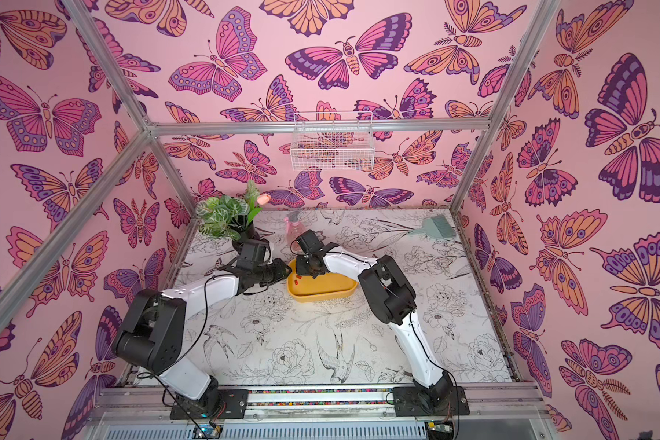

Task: Take the screw protection sleeves out of the storage box
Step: Pick up the screw protection sleeve from the storage box, then place the screw protection sleeve at the center of the board.

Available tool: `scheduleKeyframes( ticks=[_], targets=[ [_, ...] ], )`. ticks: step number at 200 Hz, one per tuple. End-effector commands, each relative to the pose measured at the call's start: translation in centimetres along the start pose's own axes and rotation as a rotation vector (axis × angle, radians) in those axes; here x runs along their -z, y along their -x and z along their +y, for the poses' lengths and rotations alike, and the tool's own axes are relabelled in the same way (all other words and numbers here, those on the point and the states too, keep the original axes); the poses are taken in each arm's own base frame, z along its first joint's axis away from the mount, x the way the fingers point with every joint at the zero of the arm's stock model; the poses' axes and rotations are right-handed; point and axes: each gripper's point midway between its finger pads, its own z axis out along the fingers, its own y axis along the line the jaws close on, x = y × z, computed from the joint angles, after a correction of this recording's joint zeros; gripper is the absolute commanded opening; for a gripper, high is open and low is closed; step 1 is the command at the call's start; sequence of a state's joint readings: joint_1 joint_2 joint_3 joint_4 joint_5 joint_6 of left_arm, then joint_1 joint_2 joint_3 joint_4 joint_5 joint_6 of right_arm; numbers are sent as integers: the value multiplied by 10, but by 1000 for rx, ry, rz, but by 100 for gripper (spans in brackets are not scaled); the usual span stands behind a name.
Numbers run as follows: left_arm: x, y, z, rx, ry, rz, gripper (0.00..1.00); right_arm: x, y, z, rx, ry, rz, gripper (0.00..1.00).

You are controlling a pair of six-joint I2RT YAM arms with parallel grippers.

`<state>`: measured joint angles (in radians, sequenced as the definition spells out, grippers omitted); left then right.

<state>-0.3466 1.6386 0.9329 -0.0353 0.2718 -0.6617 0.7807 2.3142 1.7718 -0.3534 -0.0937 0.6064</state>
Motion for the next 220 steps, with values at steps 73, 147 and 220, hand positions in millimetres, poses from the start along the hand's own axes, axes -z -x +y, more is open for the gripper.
scheduleKeyframes(
  ticks=[73, 147, 220],
  targets=[
    [-2, -2, -2, -16, 2, 18, 31, 18, 1, -2, 31, -33, -25, 8],
    [-3, -3, -2, -19, 2, 22, 31, 72, 5, -1, 115, -44, -81, 8],
    [-3, -2, -3, -22, 0, 21, 31, 133, 4, -24, 204, -164, -140, 8]
  ],
)
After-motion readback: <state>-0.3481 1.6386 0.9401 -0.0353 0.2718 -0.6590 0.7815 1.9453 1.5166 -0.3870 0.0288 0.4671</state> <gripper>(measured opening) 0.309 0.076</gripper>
